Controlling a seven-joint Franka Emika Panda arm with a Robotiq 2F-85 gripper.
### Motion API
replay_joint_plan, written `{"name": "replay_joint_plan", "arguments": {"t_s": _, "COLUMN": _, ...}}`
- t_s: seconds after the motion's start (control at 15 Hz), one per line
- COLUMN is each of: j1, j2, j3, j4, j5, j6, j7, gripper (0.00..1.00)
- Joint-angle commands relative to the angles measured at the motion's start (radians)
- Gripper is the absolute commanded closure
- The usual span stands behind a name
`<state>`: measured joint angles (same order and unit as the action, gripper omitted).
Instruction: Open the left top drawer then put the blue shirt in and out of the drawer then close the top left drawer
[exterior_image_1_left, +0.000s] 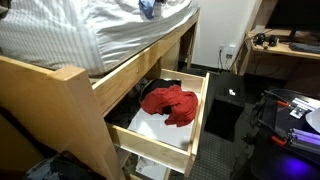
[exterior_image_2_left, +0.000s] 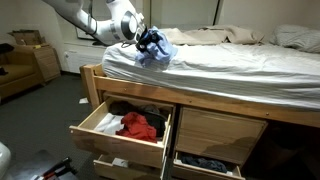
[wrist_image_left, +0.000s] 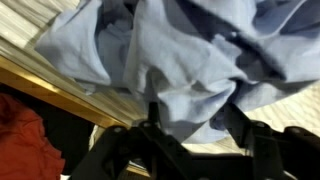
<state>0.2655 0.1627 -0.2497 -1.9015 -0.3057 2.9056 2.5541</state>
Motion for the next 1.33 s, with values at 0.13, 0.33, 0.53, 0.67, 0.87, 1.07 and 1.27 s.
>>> {"name": "replay_joint_plan", "arguments": {"t_s": 0.13, "j1": -0.176, "j2": 0.000, "j3": 0.232, "j4": -0.087, "j5": 0.436, "j6": -0.001, "j7": -0.197, "gripper": 0.76}}
{"name": "replay_joint_plan", "arguments": {"t_s": 0.33, "j1": -0.246, "j2": 0.001, "j3": 0.323, "j4": -0.056, "j5": 0.699, "j6": -0.031, "j7": -0.364, "gripper": 0.95}}
{"name": "replay_joint_plan", "arguments": {"t_s": 0.53, "j1": -0.244, "j2": -0.038, "j3": 0.295, "j4": -0.032, "j5": 0.741, "j6": -0.121, "j7": -0.393, "gripper": 1.00}}
{"name": "replay_joint_plan", "arguments": {"t_s": 0.67, "j1": -0.241, "j2": -0.091, "j3": 0.271, "j4": -0.008, "j5": 0.696, "j6": -0.269, "j7": -0.365, "gripper": 1.00}}
{"name": "replay_joint_plan", "arguments": {"t_s": 0.87, "j1": -0.232, "j2": -0.170, "j3": 0.273, "j4": 0.008, "j5": 0.681, "j6": -0.516, "j7": -0.331, "gripper": 1.00}}
{"name": "replay_joint_plan", "arguments": {"t_s": 1.07, "j1": -0.222, "j2": -0.232, "j3": 0.284, "j4": 0.061, "j5": 0.701, "j6": -0.774, "j7": -0.314, "gripper": 1.00}}
{"name": "replay_joint_plan", "arguments": {"t_s": 1.27, "j1": -0.224, "j2": -0.253, "j3": 0.283, "j4": 0.183, "j5": 0.682, "j6": -1.020, "j7": -0.264, "gripper": 1.00}}
